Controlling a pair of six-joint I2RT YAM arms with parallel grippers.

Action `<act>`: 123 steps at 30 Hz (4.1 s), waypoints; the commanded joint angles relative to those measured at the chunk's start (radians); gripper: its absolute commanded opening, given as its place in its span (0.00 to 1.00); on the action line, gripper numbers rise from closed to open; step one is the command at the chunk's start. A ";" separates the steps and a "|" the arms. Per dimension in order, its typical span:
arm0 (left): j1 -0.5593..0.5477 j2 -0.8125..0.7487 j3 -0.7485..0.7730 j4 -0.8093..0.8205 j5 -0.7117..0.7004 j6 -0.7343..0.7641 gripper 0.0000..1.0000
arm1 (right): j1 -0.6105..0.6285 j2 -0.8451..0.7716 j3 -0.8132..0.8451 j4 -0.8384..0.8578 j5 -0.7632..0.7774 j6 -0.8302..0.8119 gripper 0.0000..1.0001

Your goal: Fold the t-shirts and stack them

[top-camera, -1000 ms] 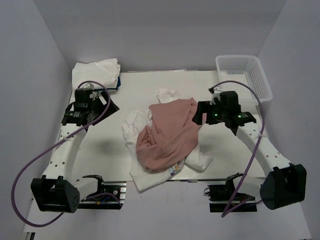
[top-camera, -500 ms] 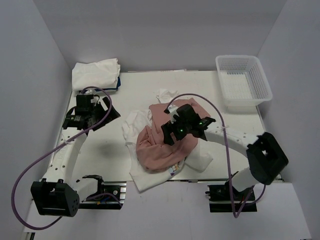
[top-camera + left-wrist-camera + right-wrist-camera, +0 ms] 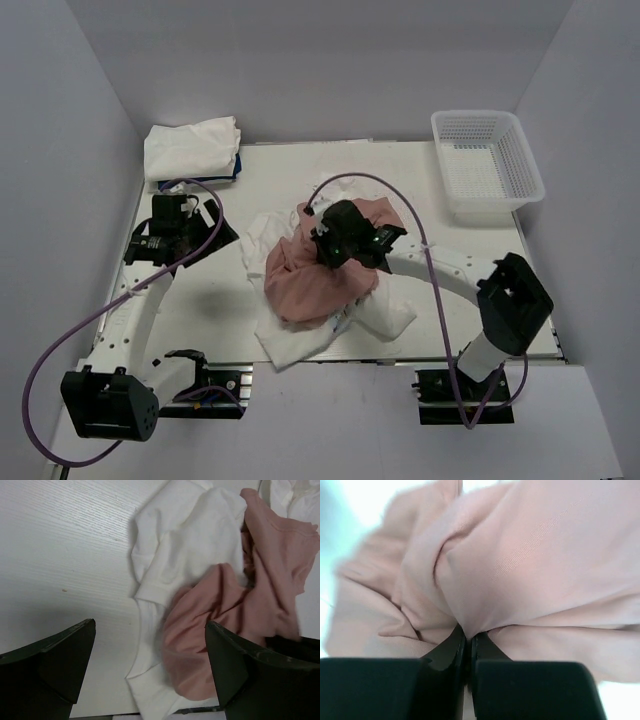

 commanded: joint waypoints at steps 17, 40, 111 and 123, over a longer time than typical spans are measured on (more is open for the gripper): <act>0.005 -0.055 0.058 0.017 0.007 0.010 1.00 | -0.078 -0.302 0.590 0.586 0.734 -0.576 0.00; 0.005 -0.005 0.077 0.019 0.016 0.010 1.00 | -0.366 0.046 1.075 0.367 0.646 -0.600 0.00; 0.005 -0.031 0.018 -0.056 -0.026 0.031 1.00 | -0.535 0.523 0.630 -0.055 0.265 -0.006 0.00; 0.005 -0.066 0.008 -0.058 -0.026 0.013 1.00 | -0.557 0.066 0.768 0.087 0.113 -0.046 0.00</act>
